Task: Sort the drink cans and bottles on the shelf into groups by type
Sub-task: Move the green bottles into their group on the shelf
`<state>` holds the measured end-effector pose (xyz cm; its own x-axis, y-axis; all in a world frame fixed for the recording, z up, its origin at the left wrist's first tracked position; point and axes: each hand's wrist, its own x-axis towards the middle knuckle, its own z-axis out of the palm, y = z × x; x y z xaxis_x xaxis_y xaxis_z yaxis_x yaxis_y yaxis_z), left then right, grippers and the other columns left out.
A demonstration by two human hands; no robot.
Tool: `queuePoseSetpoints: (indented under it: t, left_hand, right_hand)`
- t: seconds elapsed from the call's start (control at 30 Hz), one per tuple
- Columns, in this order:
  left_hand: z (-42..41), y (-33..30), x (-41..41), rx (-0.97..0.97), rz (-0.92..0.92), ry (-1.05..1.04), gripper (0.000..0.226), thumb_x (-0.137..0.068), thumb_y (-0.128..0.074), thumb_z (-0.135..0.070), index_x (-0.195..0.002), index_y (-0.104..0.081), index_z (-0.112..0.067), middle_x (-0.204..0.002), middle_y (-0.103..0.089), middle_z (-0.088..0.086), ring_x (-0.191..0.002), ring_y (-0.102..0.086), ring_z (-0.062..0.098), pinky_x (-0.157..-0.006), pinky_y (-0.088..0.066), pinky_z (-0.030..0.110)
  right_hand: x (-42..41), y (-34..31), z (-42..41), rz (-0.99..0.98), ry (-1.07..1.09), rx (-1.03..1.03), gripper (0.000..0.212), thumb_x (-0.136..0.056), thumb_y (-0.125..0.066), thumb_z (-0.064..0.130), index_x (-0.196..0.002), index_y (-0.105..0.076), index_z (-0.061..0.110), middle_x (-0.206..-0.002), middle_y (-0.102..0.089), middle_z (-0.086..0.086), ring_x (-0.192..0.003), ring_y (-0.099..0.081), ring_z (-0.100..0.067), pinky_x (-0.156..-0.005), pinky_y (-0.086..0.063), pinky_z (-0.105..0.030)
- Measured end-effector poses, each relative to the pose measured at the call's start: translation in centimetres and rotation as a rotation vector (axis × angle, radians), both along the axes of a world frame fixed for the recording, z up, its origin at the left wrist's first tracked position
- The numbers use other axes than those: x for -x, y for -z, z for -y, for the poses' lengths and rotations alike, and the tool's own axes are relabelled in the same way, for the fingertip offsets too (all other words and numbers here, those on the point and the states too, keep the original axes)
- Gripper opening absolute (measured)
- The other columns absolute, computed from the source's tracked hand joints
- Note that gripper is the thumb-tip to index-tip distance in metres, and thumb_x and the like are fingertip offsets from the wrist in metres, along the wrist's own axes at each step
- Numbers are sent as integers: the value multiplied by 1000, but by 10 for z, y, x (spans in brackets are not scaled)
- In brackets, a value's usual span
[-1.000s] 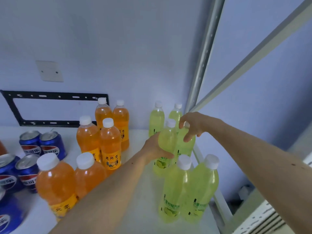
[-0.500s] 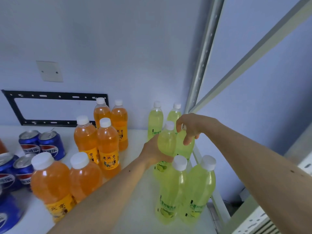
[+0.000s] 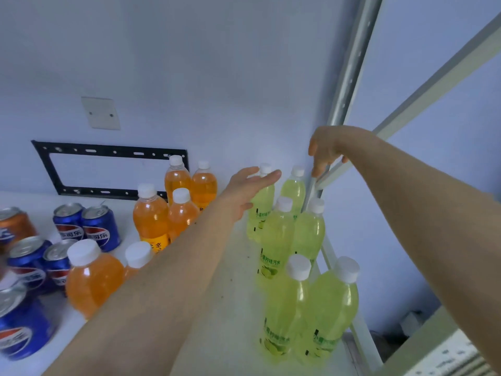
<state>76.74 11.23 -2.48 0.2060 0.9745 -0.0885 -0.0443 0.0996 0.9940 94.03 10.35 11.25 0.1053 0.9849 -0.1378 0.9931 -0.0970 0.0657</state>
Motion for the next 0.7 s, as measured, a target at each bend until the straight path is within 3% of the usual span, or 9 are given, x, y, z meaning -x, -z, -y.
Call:
queuePoseSetpoints:
  t: [0.07,0.17,0.27,0.33,0.5,0.6,0.7]
  left_hand:
    - [-16,-2,-6,-51,4,-87,91,-70,-82,-46,-146,-36,-27,-149,-40,-2,-133,-42,18,-103,-34,37]
    - [-41,16,-14,-90,-135,-161,100,-71,-83,-43,-151,-26,-25,-155,-30,1,-139,-34,20,-106,-33,35]
    - [-66,48,-14,-78,-251,-127,110,-67,-86,-43,-153,-19,-24,-157,-25,3,-142,-30,22,-112,-33,40]
    - [-80,65,-14,-103,-298,-93,112,-65,-87,-43,-152,-19,-25,-154,-30,2,-140,-33,22,-111,-35,42]
    - [-100,82,-18,-199,-424,0,87,-48,-80,-66,-123,-48,-34,-118,-59,-11,-114,-57,16,-92,-51,41]
    - [-106,85,-17,-234,-457,29,75,-61,-80,-59,-121,-46,-31,-115,-57,-9,-107,-56,15,-77,-48,31]
    - [-108,88,-20,-240,-447,57,70,-68,-81,-51,-123,-43,-28,-116,-55,-6,-106,-56,16,-74,-47,31]
  right_hand:
    - [3,5,-11,-33,11,-33,82,-64,-87,36,-134,-51,12,-127,-58,-6,-102,-63,-29,-88,-55,-43]
    - [7,23,-27,-47,-28,-19,92,-70,-83,41,-143,-37,9,-142,-47,-9,-119,-54,-32,-95,-50,-41]
    - [6,42,-43,-58,-46,78,106,-68,-83,46,-150,-21,18,-146,-42,-4,-124,-51,-30,-97,-48,-43]
    - [5,50,-56,-47,-59,120,102,-70,-82,46,-150,-23,22,-146,-42,-2,-124,-51,-28,-97,-49,-42]
    - [2,73,-74,-85,-96,186,77,-73,-82,38,-137,-45,21,-122,-60,-4,-97,-68,-24,-85,-56,-39]
    - [-3,79,-81,-122,-81,156,66,-73,-84,27,-130,-52,21,-110,-62,-6,-79,-71,-25,-83,-58,-40]
    - [-6,78,-83,-114,-90,152,63,-71,-85,25,-126,-56,22,-105,-60,-1,-63,-69,-20,-84,-57,-39]
